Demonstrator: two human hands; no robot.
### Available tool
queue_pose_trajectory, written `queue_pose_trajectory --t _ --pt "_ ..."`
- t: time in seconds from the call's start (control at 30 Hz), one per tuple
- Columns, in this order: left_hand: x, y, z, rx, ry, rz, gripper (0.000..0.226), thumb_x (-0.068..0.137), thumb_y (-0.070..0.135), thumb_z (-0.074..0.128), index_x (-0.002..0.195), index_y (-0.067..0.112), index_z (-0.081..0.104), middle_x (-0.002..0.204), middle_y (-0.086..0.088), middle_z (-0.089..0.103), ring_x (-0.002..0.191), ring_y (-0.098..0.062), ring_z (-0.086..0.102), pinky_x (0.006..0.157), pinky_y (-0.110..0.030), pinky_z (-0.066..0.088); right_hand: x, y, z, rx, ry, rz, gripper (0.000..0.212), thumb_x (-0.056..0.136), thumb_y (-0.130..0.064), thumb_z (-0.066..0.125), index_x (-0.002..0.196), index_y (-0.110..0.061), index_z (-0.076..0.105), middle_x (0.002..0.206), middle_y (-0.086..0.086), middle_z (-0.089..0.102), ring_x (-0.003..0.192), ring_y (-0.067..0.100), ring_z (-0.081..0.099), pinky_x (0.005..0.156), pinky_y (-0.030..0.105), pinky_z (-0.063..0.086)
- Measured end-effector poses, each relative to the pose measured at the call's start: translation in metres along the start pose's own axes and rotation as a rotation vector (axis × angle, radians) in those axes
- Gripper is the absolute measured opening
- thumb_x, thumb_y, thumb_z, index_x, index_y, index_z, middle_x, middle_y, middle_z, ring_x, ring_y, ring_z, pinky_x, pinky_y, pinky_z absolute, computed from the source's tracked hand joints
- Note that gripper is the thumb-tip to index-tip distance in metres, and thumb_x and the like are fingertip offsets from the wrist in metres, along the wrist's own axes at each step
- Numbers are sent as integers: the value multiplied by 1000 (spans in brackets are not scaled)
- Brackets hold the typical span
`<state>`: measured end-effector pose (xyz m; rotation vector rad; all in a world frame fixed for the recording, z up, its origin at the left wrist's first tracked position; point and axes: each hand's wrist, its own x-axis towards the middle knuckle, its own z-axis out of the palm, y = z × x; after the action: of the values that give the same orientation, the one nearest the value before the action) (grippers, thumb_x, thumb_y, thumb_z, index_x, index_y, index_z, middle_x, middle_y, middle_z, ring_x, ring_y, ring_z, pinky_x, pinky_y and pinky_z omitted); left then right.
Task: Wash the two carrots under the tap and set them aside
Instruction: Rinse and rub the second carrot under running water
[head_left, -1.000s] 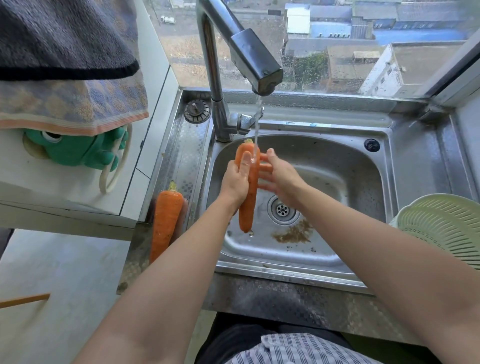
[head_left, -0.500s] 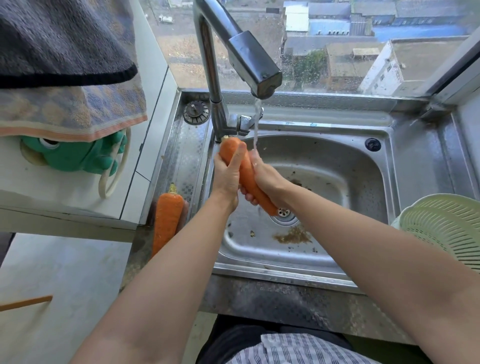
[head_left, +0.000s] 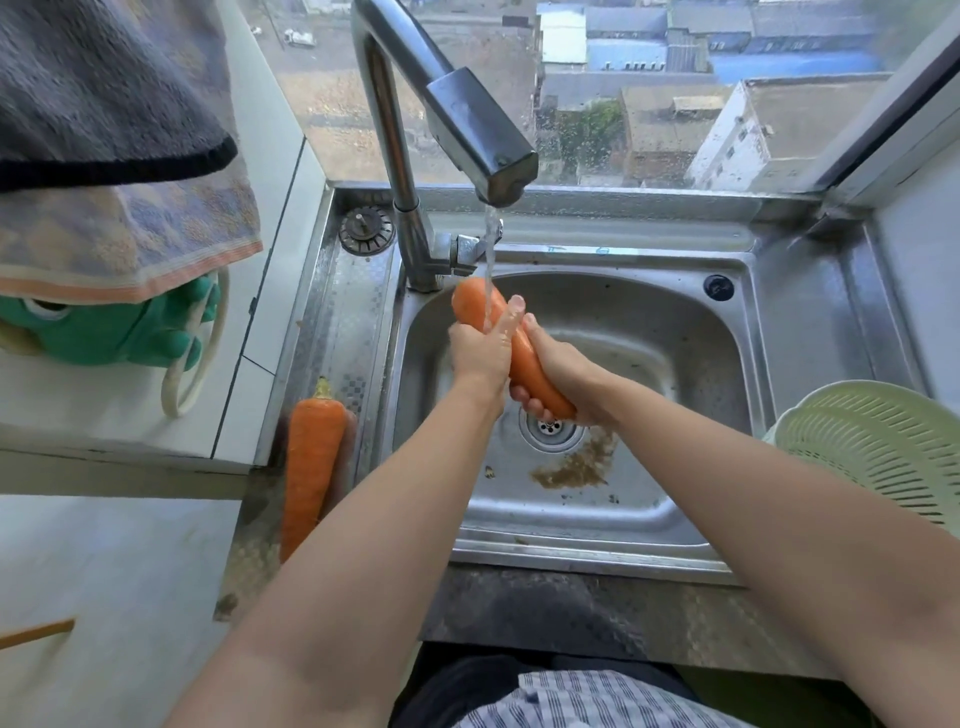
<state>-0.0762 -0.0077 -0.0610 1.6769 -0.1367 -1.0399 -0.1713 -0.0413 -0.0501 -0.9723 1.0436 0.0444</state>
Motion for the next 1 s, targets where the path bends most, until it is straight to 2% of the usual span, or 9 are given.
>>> queue_pose_trajectory --t 0.2,0.3,0.4,0.5,0.63,0.73,0.83,0.93,1.0 --pt "14 -3 -14 23 192 -28 110 57 97 17 125 19 52 112 -10 68 99 -38 68 91 -55 53 3 -10 20 5 -83 8 75 101 -61 13 73 -4 54 52 5 51 37 12 45 34 19 37" --pt "-3 9 -23 55 -6 21 73 90 68 36 143 18 33 120 -5 60 105 -28 64 90 -46 55 5 -10 25 59 -47 -20 73 101 -60 13 81 -4 55 54 6 52 38 12 46 36 20 38" --pt "-1 3 -22 148 -78 88 54 99 31 50 143 9 26 111 -3 58 100 -22 62 79 -31 54 8 -8 33 81 15 -94 65 103 -56 18 96 -6 59 63 13 54 47 17 49 43 26 43" --pt "7 3 -17 173 126 96 56 101 44 40 140 4 38 126 -16 61 114 -34 59 99 -41 47 7 -8 38 108 -43 -165 44 105 -46 31 107 -15 63 88 15 63 72 24 60 65 38 53" --pt "6 -1 -15 52 130 27 56 102 47 33 143 8 30 135 -17 53 119 -34 56 102 -44 45 2 -11 36 -58 39 -166 52 102 -54 29 96 -11 57 61 3 49 44 11 42 37 21 33" --pt "11 -3 -18 -61 24 -88 60 96 48 49 133 2 37 122 -20 60 99 -34 65 73 -35 57 3 -8 29 -97 86 -73 68 101 -59 17 80 -8 55 56 2 50 35 8 40 33 19 28" --pt "12 -1 -22 -71 27 -105 52 95 46 53 116 -2 54 106 -16 66 79 -24 65 49 -23 49 5 -6 25 -81 49 -25 68 101 -59 16 84 -8 57 57 3 53 38 9 43 33 19 30" --pt "17 0 -21 -146 99 -135 68 94 64 35 131 9 49 117 -13 65 101 -31 67 72 -39 57 7 -7 21 -77 -36 -78 53 103 -50 28 97 -7 58 73 6 59 48 10 48 37 18 34" --pt "22 0 -23 -192 150 -144 72 95 66 25 140 12 42 130 -10 58 117 -31 59 95 -48 50 4 -7 16 -152 -100 -145 37 102 -40 42 114 -8 56 84 3 58 55 8 48 44 17 36"
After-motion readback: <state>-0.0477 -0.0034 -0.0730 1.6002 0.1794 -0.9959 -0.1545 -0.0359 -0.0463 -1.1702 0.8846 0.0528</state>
